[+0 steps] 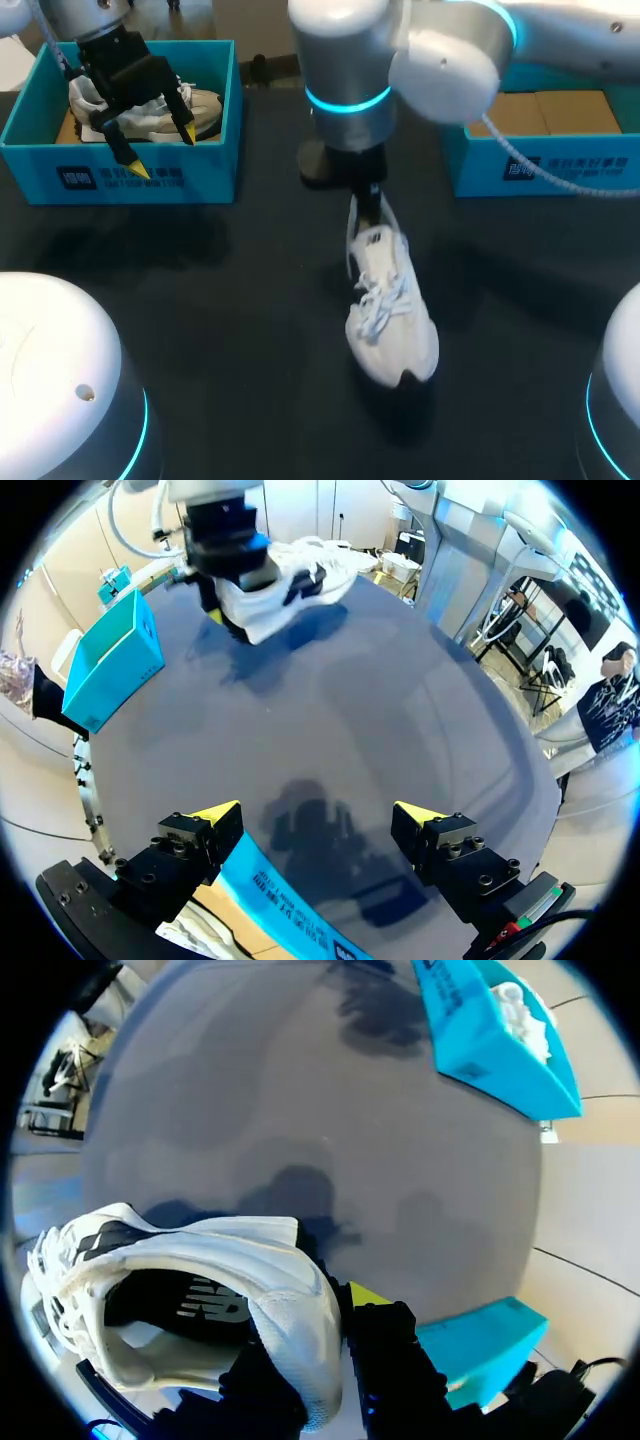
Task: Take the shoe out of the shoebox, open the shoe tongue, remove and reinsert the insole, then place the shoe into the shoebox
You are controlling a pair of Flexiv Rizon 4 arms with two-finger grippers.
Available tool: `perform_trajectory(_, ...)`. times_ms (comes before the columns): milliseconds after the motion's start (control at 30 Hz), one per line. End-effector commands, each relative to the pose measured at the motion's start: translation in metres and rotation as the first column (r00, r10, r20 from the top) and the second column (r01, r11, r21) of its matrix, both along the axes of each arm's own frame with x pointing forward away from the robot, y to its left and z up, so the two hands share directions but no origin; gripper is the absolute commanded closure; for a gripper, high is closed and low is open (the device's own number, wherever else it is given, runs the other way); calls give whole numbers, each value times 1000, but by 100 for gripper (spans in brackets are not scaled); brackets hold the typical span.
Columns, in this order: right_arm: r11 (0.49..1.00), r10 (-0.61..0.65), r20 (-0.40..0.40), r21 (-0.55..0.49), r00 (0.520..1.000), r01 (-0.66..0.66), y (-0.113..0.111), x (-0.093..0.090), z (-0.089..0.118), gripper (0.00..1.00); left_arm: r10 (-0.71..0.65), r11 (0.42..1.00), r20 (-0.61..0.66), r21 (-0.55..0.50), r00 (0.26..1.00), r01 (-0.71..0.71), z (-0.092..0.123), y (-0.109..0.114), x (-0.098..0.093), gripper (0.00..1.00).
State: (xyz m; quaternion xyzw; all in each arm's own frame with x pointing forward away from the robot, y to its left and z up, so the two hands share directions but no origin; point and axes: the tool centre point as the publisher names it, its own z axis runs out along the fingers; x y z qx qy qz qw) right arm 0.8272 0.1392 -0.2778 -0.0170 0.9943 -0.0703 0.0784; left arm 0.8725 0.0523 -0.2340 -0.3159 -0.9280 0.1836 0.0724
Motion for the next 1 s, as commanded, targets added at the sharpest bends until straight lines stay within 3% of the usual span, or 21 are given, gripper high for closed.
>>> perform_trajectory(33, 999, 10, 18, 36, 1000, -11, -13, -4, 66, 100, 0, 1000, 0, 2, 1000, 0, 1, 1, 0, 0)
perform_trajectory(567, 999, 10, 18, 36, 1000, -11, -13, -4, 66, 100, 0, 1000, 0, 2, 1000, 0, 1, 1, 0, 0)
perform_trajectory(667, 999, -32, 0, 40, 999, 32, -17, -11, 61, 100, 0, 1000, 0, 2, 1000, 0, 1, 1, 0, 0)
perform_trajectory(800, 999, -49, 17, 16, 999, 49, -39, -2, 71, 100, 0, 1000, 0, 2, 1000, 0, 1, 1, 0, 0)
perform_trajectory(1000, 999, 32, 85, -23, 996, -30, -86, 30, 92, 100, 0, 1000, 0, 2, 1000, 0, 1, 1, 0, 0)
